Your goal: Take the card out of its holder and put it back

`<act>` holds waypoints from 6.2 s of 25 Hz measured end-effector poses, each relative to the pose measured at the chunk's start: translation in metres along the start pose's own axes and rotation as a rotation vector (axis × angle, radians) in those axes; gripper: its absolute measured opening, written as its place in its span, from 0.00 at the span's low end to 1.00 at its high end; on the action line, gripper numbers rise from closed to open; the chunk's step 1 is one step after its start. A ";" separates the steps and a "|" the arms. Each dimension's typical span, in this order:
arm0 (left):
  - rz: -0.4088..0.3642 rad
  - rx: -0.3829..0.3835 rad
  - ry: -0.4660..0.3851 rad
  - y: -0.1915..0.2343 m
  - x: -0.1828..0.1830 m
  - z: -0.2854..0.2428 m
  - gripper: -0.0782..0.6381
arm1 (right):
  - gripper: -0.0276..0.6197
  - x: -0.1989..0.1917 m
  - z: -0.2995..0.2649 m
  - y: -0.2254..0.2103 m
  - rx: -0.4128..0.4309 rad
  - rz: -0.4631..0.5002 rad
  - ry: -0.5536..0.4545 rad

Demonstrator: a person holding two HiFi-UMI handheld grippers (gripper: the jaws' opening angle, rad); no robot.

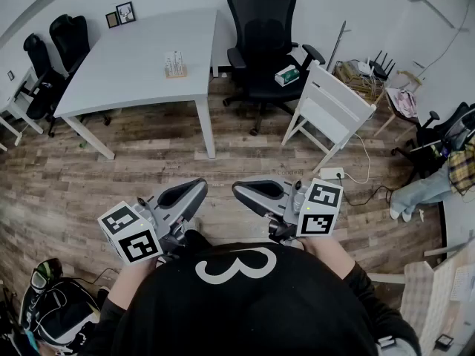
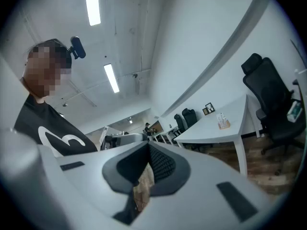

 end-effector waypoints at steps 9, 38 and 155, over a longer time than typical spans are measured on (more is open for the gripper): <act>-0.001 0.012 0.022 -0.002 -0.004 -0.005 0.13 | 0.06 -0.001 0.001 -0.001 0.017 -0.006 -0.017; 0.149 -0.067 0.072 0.229 0.083 -0.032 0.13 | 0.06 0.061 -0.116 -0.186 -0.079 -0.209 -0.015; 0.337 0.119 0.163 0.599 0.204 -0.020 0.13 | 0.08 0.229 -0.309 -0.542 -0.294 0.214 0.015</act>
Point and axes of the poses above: the fingertips, and each gripper's own axes: z backward along the fingers, y to its left, x out of its top, the point moved 4 cm from there along z, backward along the fingers, and after that the axes turned 13 degrees about y, right-handed, at the moved point
